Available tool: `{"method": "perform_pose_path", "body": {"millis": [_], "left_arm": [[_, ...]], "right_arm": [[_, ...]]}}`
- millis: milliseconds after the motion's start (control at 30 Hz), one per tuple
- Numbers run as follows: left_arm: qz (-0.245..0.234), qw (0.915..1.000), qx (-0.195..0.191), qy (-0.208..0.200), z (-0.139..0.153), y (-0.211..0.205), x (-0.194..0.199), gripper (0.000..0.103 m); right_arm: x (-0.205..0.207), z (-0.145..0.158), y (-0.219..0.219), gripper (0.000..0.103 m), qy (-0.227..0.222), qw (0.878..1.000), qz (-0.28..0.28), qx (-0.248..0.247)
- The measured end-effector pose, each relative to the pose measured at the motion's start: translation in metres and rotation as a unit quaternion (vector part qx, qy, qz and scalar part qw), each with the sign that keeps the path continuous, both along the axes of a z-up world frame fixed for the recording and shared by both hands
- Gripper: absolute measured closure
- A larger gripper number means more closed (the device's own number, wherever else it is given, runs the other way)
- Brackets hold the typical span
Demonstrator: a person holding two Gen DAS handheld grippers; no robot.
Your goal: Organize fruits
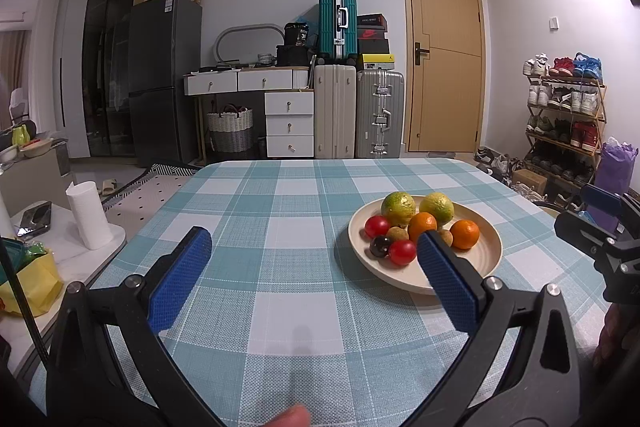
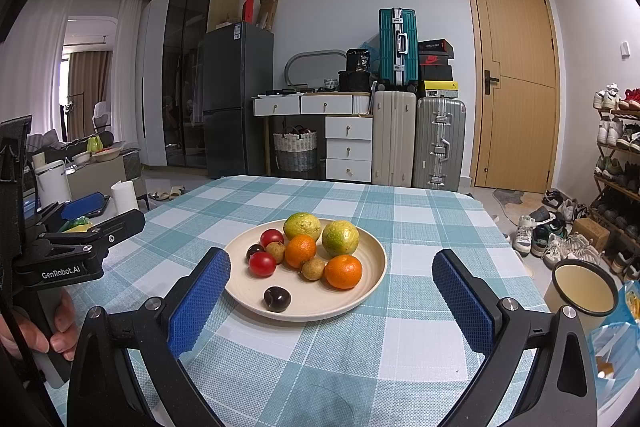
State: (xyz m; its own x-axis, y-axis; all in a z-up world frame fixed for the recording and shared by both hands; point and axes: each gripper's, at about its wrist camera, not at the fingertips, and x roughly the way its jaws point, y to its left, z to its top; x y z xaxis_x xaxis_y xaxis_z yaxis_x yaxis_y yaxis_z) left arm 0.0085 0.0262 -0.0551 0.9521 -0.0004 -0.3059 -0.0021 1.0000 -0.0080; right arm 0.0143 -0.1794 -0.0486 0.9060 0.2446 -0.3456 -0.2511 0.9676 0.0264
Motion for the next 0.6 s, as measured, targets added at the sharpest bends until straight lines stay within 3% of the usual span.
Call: {"method": "perform_pose_path", "body": {"millis": [600], "left_arm": [[-0.009, 1.0000, 0.000, 0.000, -0.0002, -0.0036, 0.0013, 0.000]], "right_arm": [[-0.0006, 0.0009, -0.0006, 0.000, 0.000, 1.000, 0.001, 0.000]]}}
